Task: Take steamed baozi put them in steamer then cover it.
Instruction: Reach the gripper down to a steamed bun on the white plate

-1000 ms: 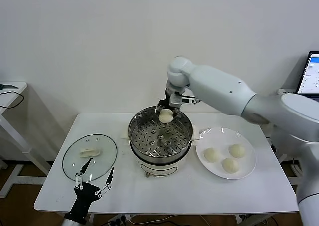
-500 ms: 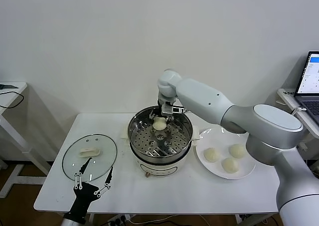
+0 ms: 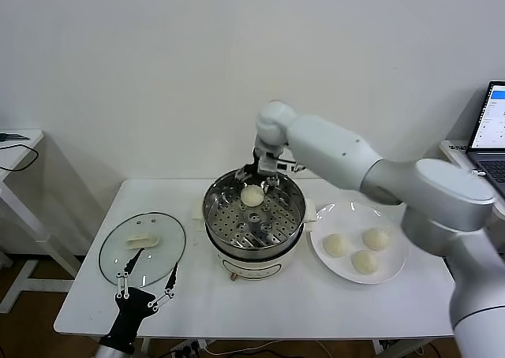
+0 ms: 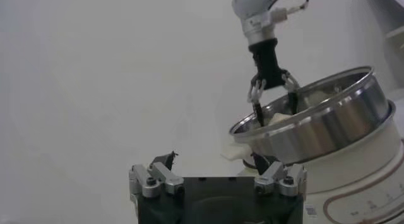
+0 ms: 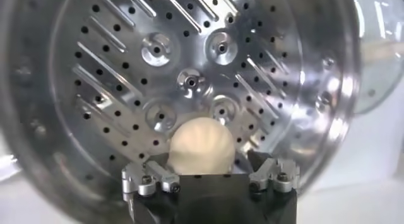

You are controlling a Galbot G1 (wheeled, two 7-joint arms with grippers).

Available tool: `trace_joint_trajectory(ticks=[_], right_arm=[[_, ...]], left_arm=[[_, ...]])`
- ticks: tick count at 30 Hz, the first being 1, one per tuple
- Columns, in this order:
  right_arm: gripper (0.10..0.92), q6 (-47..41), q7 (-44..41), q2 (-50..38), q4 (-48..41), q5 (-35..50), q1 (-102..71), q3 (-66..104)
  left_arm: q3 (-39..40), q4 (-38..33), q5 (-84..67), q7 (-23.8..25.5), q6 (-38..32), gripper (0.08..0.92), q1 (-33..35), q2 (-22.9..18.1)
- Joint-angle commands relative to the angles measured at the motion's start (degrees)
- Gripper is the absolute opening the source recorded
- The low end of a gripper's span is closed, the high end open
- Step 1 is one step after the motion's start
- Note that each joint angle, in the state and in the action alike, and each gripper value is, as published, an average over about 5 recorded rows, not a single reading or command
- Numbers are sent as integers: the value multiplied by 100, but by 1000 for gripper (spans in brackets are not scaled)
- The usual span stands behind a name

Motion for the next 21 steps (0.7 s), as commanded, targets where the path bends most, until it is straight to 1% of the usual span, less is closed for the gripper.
trace_joint_trajectory(ticks=[1,3,5,10,15,21], right_arm=[[823,-2409,-648,-1765,439,2884,1196,-964],[823,-2955,-502,-2151,429,3253,1162,-1294],[823,-3320,-377,-2451,465,3482,1042,-1583],[823,-3827,-154,-2923,690,3802,574,-2089],[823,-4081,52,-2947,878,3844,-40,-2219],[823,-4181,233,-2612,663,3694,-627,-2086]], left_arm=[[30,3,11,8,5,823,-14,11],[52,4,12,9,13,823,-21,14],[78,-4,11,9,32,823,-24,19],[109,-32,10,6,60,823,-23,10],[90,10,17,-7,41,823,-9,-4],[67,18,20,-19,20,823,30,-21]])
